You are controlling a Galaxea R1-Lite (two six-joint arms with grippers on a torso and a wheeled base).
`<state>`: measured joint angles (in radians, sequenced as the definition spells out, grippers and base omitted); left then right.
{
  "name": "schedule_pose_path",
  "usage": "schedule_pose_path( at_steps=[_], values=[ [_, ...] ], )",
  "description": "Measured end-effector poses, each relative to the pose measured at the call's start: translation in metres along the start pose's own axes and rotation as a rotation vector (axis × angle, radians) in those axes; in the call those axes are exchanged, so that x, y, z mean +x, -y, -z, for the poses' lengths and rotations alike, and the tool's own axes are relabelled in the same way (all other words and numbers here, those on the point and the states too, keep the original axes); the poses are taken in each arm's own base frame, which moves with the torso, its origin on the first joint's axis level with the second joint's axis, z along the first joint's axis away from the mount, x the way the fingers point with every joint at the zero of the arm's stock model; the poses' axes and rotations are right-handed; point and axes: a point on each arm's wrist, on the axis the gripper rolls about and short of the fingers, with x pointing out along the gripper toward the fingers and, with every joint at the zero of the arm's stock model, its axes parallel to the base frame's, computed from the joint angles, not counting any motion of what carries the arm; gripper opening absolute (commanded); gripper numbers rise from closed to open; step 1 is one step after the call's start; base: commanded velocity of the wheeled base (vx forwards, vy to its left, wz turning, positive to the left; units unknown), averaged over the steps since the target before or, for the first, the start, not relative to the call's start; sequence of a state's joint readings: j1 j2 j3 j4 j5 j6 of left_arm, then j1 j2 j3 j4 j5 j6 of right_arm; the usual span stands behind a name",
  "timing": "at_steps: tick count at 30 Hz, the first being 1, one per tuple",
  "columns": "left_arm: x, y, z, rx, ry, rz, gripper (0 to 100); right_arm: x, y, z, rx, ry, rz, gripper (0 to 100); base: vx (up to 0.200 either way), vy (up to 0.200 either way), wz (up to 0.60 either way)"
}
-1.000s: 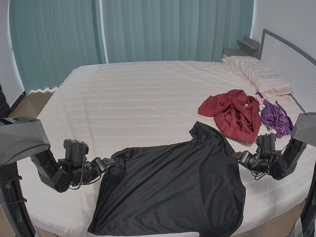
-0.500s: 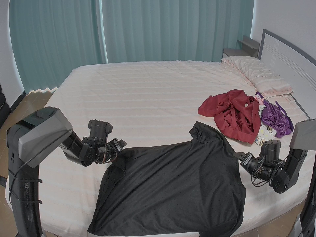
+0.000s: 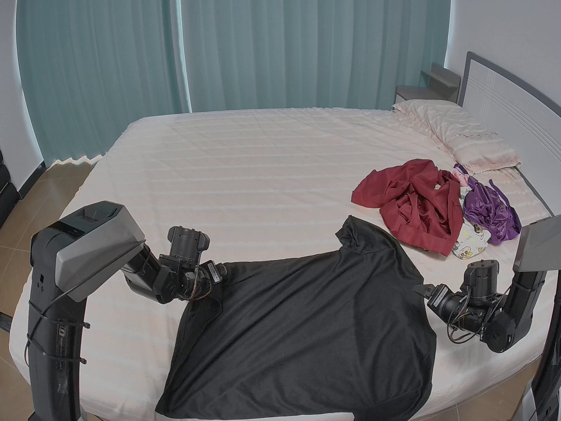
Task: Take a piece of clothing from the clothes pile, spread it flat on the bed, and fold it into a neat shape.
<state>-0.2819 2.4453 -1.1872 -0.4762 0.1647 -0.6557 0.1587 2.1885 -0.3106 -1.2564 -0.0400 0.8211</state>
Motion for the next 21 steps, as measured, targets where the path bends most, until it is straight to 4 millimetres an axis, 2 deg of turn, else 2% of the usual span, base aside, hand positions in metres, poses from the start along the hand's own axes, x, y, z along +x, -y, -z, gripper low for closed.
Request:
schedule_pose_path(
  at_steps=[1,2,7,13,17,21],
  values=[
    [0.0,0.0,0.0,0.0,-0.001,0.002,100,0.0,0.0,0.0,0.0,-0.001,0.001,100,0.0,0.0,0.0],
    [0.001,0.0,0.001,0.001,-0.003,0.002,0,0.0,0.0,0.0,0.0,-0.001,0.001,100,0.0,0.0,0.0],
    [0.006,0.001,-0.001,-0.002,0.007,0.003,0,0.0,0.001,0.001,-0.001,-0.007,0.002,100,0.0,0.0,0.0],
    [0.013,0.0,-0.013,-0.019,0.054,-0.013,0,0.001,0.0,0.003,-0.005,-0.013,-0.001,100,0.0,0.0,0.0],
    [0.014,0.0,-0.033,-0.024,0.102,-0.001,0,0.001,-0.001,0.004,-0.008,-0.018,-0.003,100,0.0,0.0,0.0],
    [0.014,0.001,-0.061,0.007,0.162,0.006,0,0.001,-0.001,0.005,-0.01,-0.02,-0.004,100,0.0,0.0,0.0]
  ],
)
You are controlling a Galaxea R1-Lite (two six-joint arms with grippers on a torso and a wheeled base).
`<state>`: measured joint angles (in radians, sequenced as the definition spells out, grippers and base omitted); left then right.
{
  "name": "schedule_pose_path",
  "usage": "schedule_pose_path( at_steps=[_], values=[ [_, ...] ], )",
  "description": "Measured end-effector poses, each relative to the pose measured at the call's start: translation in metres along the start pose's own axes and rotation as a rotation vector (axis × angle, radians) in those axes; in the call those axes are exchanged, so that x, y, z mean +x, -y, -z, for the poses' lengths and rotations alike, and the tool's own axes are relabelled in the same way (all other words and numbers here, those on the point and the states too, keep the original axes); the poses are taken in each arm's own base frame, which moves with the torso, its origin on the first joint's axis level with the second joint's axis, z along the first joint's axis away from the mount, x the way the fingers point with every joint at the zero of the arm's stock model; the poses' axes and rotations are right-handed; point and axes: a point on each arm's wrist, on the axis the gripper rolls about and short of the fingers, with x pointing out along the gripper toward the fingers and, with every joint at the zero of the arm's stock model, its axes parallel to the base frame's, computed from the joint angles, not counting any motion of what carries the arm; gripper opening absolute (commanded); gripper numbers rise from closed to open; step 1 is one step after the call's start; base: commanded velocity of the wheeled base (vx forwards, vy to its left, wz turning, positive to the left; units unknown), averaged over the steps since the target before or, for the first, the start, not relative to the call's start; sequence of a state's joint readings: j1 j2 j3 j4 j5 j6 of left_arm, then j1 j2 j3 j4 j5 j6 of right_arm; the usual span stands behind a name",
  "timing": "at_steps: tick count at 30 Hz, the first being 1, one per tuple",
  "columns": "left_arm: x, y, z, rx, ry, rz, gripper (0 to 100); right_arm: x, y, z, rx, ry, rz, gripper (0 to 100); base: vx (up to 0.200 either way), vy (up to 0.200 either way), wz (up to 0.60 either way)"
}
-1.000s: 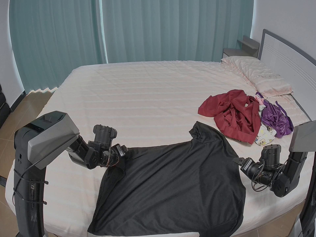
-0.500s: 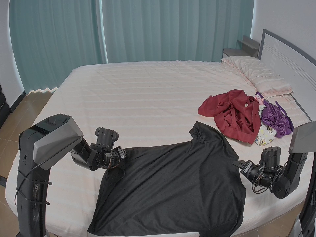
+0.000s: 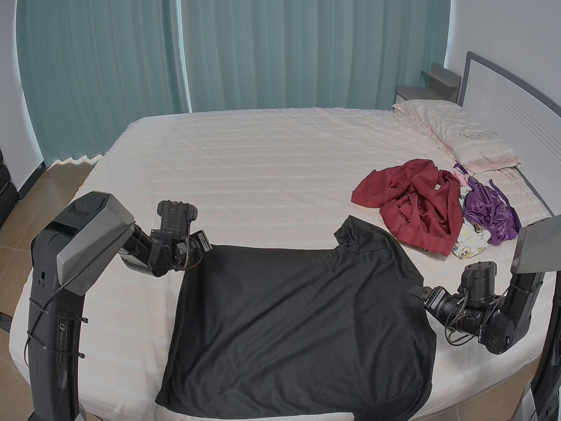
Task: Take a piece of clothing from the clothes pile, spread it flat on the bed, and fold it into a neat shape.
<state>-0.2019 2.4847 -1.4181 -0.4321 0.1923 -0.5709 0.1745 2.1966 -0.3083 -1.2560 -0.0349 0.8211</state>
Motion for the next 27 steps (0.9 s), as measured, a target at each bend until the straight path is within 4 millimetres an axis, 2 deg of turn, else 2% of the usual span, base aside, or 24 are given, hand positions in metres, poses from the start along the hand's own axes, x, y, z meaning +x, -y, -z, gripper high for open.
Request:
schedule_pose_path(
  at_steps=[4,8,15,25,26,27],
  values=[
    [0.008,-0.001,-0.024,0.02,0.048,0.002,0,0.0,0.0,0.001,-0.002,-0.002,0.0,100,0.0,0.0,0.0],
    [0.02,-0.004,-0.037,0.03,0.059,-0.012,0,0.001,0.0,0.002,-0.003,-0.005,0.003,100,0.0,0.0,0.0],
    [0.041,-0.016,-0.04,0.032,0.038,-0.052,0,0.005,0.001,0.003,-0.005,0.008,-0.005,100,0.0,0.0,0.0],
    [0.054,-0.038,-0.038,0.006,0.026,-0.093,0,0.008,0.004,0.005,-0.01,0.025,-0.023,100,0.0,0.0,0.0],
    [0.054,-0.038,-0.038,0.004,0.025,-0.092,100,0.008,0.005,0.006,-0.01,0.024,-0.022,100,0.0,0.0,0.0],
    [0.054,-0.038,-0.037,0.003,0.023,-0.09,100,0.008,0.005,0.006,-0.01,0.023,-0.021,100,0.0,0.0,0.0]
  ],
)
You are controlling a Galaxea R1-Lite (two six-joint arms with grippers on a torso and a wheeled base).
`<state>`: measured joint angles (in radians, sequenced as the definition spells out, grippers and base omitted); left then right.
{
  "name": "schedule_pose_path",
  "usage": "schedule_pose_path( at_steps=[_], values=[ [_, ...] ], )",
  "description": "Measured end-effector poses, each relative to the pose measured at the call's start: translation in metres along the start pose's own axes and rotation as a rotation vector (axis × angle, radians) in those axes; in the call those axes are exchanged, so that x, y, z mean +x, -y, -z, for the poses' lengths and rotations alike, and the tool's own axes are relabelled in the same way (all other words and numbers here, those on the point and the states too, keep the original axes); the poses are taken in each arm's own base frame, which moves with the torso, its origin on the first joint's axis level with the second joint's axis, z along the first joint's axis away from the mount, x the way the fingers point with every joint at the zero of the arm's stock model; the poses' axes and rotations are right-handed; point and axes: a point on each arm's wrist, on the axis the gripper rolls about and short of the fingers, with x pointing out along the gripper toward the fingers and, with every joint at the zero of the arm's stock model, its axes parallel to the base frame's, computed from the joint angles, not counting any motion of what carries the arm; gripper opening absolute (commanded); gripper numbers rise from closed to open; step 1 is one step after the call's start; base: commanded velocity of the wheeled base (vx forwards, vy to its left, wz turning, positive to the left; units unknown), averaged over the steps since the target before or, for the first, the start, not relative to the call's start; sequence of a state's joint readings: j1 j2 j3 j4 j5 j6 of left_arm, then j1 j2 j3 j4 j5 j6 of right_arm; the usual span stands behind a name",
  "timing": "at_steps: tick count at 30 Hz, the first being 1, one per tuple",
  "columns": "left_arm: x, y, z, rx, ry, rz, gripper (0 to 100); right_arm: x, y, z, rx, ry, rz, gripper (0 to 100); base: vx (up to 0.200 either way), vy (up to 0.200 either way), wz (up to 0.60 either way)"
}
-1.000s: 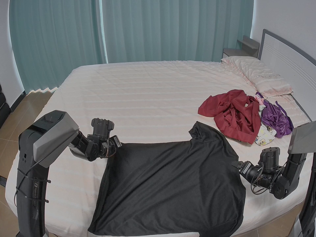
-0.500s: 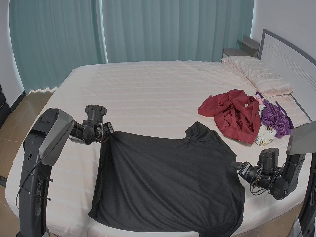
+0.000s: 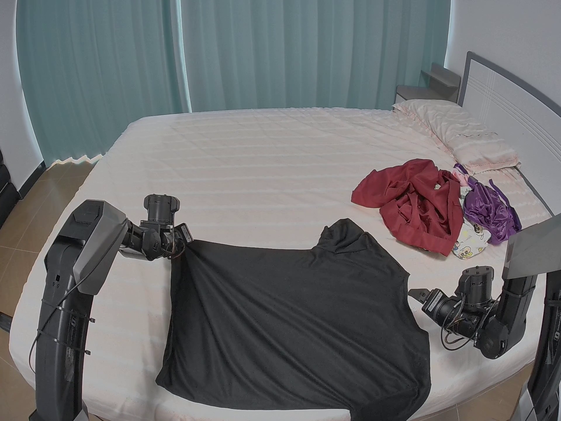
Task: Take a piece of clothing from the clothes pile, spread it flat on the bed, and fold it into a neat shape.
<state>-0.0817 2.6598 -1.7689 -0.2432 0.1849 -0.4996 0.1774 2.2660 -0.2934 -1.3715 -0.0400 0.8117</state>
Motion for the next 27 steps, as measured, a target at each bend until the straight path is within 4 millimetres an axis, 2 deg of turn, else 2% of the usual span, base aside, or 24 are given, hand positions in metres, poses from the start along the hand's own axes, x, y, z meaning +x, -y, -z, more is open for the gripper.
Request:
schedule_pose_path(
  at_steps=[9,14,22,27],
  values=[
    [-0.002,-0.002,0.002,-0.038,-0.016,0.001,100,0.0,0.001,0.001,0.001,-0.006,0.004,100,0.0,0.0,0.0],
    [-0.017,-0.01,0.002,-0.065,-0.082,0.041,100,-0.001,0.001,0.001,0.001,-0.007,0.005,100,0.0,0.0,0.0],
    [-0.074,-0.036,0.014,-0.107,-0.241,0.111,100,-0.002,0.002,0.002,0.0,-0.012,0.007,100,0.0,0.0,0.0],
    [-0.113,-0.054,0.032,-0.135,-0.306,0.122,100,-0.003,0.002,0.004,-0.001,-0.017,0.009,100,-0.2,0.0,0.0]
  ],
)
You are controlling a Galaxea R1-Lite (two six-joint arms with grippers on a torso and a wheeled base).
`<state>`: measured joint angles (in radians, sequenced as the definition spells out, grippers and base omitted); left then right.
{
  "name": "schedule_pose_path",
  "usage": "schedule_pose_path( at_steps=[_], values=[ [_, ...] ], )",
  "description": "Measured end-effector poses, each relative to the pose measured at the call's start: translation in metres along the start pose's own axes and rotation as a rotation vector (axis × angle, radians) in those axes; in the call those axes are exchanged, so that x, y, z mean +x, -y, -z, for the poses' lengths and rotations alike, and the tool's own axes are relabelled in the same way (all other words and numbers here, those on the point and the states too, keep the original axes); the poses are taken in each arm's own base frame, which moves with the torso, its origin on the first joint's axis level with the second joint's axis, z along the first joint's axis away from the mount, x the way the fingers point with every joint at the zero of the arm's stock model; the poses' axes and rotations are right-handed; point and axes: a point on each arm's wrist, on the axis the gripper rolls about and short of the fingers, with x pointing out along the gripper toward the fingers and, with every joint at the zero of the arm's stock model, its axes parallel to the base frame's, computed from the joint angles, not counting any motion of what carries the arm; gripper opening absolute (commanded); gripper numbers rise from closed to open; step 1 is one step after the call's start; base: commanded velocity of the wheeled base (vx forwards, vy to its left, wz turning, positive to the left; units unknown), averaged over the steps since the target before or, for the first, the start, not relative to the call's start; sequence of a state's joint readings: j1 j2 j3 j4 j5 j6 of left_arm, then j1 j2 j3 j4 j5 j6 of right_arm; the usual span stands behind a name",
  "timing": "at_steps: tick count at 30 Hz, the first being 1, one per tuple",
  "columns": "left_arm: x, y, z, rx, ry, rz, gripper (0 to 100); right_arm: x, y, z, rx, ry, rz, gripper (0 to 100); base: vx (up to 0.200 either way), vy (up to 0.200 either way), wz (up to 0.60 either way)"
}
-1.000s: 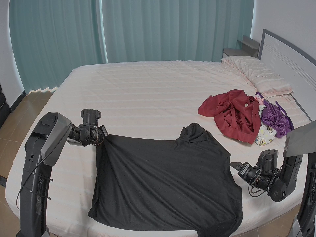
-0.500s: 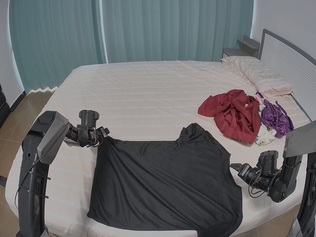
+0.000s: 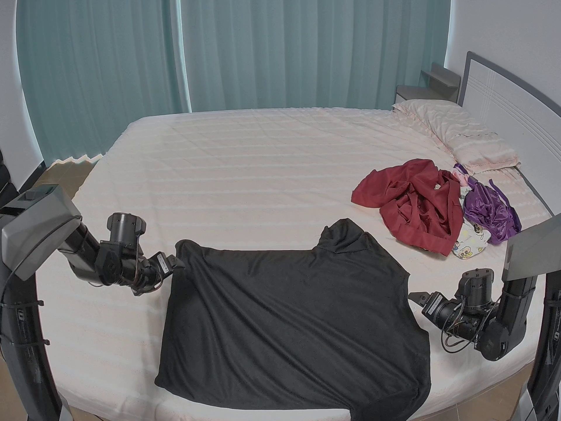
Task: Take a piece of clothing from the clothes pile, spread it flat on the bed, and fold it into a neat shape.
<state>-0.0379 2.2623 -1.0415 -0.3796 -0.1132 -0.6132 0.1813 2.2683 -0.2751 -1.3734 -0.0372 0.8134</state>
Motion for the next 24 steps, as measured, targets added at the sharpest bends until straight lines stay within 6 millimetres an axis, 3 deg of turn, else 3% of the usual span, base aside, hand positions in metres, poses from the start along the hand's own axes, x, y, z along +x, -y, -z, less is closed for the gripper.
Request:
schedule_pose_path(
  at_steps=[7,13,18,24],
  values=[
    [-0.042,-0.029,0.052,-0.027,-0.098,-0.005,100,-0.001,0.0,0.002,-0.003,-0.009,0.002,100,-0.2,0.0,0.0],
    [-0.074,-0.048,0.102,-0.028,-0.197,-0.009,100,-0.003,0.001,0.005,-0.007,-0.02,0.006,100,0.0,0.0,0.0],
    [-0.084,-0.047,0.126,0.008,-0.239,-0.015,100,-0.004,0.0,0.008,-0.011,-0.03,0.005,100,0.0,0.0,0.0],
    [-0.081,-0.043,0.137,0.041,-0.207,-0.088,100,-0.005,-0.001,0.008,-0.013,-0.028,-0.002,100,0.0,0.0,0.0]
  ],
)
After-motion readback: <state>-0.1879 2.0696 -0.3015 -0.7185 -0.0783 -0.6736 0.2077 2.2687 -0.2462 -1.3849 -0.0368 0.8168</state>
